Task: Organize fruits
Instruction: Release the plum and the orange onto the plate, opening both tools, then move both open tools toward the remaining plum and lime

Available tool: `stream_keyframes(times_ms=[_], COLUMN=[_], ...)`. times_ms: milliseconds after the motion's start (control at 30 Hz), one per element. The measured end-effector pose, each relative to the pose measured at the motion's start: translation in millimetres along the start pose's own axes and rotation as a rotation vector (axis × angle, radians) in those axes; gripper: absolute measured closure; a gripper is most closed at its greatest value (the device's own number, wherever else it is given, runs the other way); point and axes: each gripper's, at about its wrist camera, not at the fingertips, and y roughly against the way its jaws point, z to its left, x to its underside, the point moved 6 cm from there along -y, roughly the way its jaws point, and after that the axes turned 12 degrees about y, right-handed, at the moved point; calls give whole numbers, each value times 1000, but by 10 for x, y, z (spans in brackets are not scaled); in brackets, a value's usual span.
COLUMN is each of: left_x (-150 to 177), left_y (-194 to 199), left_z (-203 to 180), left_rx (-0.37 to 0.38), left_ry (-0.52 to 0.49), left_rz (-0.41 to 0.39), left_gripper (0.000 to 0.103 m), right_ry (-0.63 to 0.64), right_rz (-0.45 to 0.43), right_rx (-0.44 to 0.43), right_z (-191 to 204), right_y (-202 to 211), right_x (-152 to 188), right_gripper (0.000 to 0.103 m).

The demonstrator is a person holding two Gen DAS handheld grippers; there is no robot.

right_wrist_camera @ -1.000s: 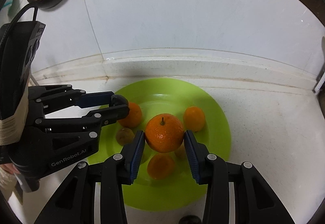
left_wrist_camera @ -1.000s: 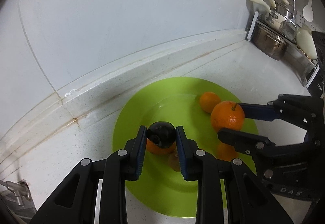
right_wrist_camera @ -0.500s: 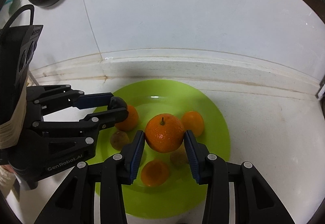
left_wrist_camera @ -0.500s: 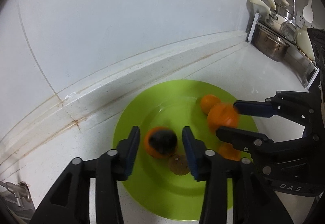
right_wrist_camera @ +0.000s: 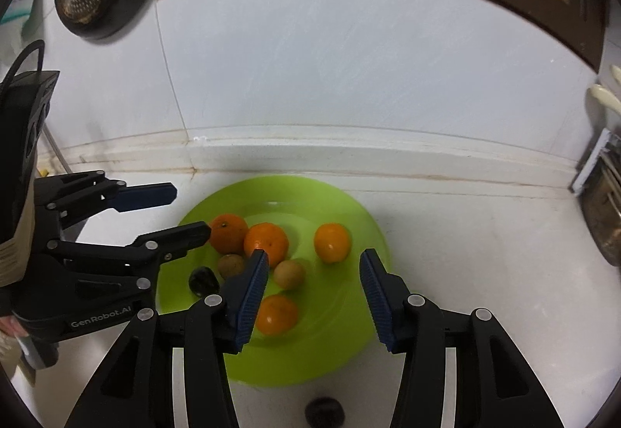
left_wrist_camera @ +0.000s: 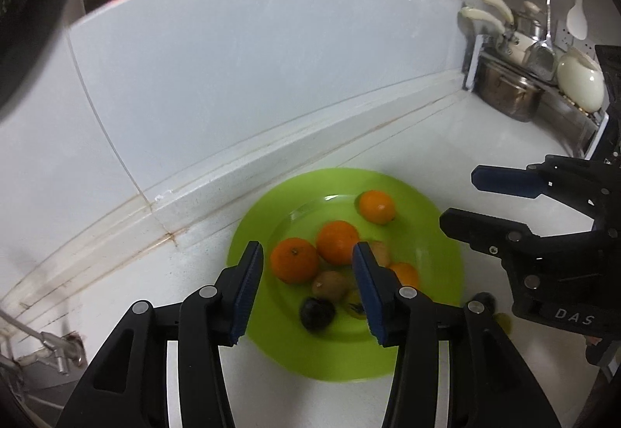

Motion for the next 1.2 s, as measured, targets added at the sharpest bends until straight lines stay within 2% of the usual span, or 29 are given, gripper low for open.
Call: stream_keyframes(times_ms=[167, 567, 867, 1200], left_x=[73, 333, 562, 816], left_y=[295, 783, 793, 524], left_z=[-161, -574, -931, -1254], left_rx=[2, 35, 57, 56], left_ry=[-5, 27, 47, 60], left_rz=[-37, -99, -74, -7], left_gripper=[50, 46, 46, 46], right_ry=[11, 8, 19, 12], right_rz=[-34, -109, -109, -47], right_rx=[16, 65, 65, 50], right_z=[-10, -122, -246, -409], right_y=[297, 926, 1201, 1151], right_x=[65, 360, 731, 1192], right_gripper=[53, 53, 53, 53])
